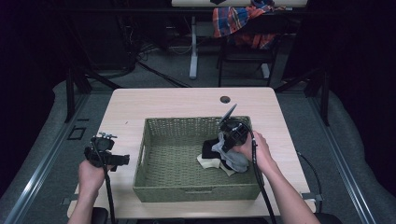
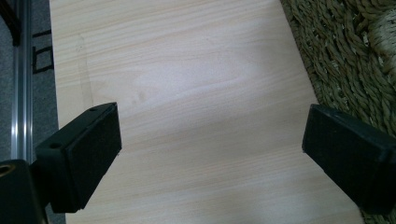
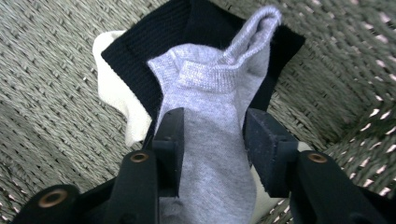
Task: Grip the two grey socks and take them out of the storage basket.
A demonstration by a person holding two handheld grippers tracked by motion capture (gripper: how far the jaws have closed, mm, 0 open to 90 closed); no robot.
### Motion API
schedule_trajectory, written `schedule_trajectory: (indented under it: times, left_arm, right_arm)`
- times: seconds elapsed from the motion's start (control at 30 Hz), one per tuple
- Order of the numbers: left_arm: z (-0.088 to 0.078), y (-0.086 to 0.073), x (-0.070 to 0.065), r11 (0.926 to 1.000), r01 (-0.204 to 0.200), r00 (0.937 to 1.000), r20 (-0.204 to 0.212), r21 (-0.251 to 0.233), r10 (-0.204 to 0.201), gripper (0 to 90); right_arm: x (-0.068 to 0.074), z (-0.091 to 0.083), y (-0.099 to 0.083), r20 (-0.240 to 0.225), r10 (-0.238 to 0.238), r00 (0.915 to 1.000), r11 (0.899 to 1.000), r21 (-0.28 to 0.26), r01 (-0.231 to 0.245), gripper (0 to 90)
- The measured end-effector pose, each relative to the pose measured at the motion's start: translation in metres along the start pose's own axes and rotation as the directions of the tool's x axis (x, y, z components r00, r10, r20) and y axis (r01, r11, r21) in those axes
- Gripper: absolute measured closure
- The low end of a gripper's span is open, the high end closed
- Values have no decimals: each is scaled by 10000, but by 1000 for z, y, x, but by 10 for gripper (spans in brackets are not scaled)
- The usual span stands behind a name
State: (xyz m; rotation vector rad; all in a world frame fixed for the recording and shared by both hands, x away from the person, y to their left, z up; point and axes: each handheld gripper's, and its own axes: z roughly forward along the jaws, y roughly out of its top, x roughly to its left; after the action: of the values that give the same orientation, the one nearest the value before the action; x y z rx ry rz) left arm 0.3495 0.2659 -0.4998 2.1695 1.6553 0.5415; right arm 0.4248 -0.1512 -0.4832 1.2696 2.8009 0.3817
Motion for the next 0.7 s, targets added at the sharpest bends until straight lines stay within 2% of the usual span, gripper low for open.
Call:
schedule_trajectory:
  times: [0.03, 0.07, 0.1, 0.23, 0.37, 0.5, 0.57, 0.7]
  left_arm:
    - [0, 0, 0, 10000, -23, 10000, 2, 6, 23, 48]
    - [0, 0, 0, 10000, -23, 10000, 2, 6, 23, 49]
    - [0, 0, 0, 10000, -47, 10000, 4, 0, 47, 48]
    - [-1, -1, 1, 10000, 28, 10000, -28, -11, -28, 49]
    - [0, 0, 0, 10000, -2, 10000, -18, 2, 2, 49]
    - [0, 0, 0, 10000, 12, 10000, -30, 4, -12, 49]
    - [0, -1, 0, 10000, 16, 10000, -30, 4, -16, 48]
    - [0, 0, -1, 10000, -34, 10000, -13, 21, 34, 48]
  right_arm:
    - [0, 0, 0, 63, -108, 9999, 9998, 160, 107, 626]
    - [0, 0, 0, 63, -108, 9999, 9998, 160, 107, 626]
    - [1, 3, 0, 49, -39, 10000, 9999, 149, 38, 724]
    - [1, 0, 0, 37, -201, 9998, 9997, 148, 200, 846]
    - [2, -9, 0, 8, -303, 9995, 9995, -28, 303, 858]
    - [4, -25, -1, -12, -285, 9996, 9980, -557, 284, 858]
    - [6, -34, -3, -5, -223, 9998, 9947, -1003, 222, 859]
    - [7, -50, -4, 26, -456, 9990, 9912, -1239, 456, 859]
